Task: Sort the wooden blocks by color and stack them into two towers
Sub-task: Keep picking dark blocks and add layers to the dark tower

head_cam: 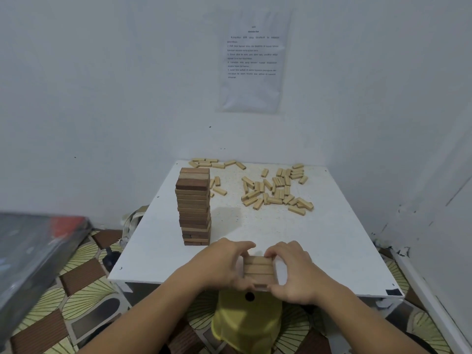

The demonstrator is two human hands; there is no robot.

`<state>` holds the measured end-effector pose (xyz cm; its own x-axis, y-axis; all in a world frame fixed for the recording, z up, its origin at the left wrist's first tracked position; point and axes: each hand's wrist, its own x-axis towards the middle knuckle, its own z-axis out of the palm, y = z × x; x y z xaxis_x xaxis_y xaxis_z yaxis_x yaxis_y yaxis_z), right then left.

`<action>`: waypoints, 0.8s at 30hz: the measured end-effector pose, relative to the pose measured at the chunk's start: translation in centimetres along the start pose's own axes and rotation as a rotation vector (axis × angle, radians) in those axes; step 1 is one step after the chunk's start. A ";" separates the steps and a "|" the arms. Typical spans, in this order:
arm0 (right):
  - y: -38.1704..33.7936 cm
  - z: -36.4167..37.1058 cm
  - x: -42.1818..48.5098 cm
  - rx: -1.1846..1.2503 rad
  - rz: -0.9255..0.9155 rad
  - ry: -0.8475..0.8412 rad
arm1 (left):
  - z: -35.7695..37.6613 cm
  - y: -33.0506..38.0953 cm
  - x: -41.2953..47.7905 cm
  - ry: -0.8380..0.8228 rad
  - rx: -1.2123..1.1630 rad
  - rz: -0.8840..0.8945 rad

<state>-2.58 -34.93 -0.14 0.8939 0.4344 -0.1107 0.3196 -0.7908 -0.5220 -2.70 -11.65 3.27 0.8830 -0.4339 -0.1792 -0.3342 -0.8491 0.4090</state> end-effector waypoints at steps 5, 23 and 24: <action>-4.6 -4.2 -1.1 0.053 -0.129 0.027 | -4.9 0.9 -4.6 0.103 -0.001 0.022; -16.5 -13.3 12.9 0.140 -0.218 0.173 | -22.7 -7.0 -3.3 0.325 -0.044 -0.005; -16.5 -12.9 13.2 0.134 -0.209 0.166 | -22.4 -7.6 -3.0 0.316 -0.050 -0.012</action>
<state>8.02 -21.71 17.89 0.8557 0.4968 0.1448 0.4678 -0.6231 -0.6269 4.61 2.87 20.69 0.9481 -0.3022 0.0989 -0.3133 -0.8345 0.4533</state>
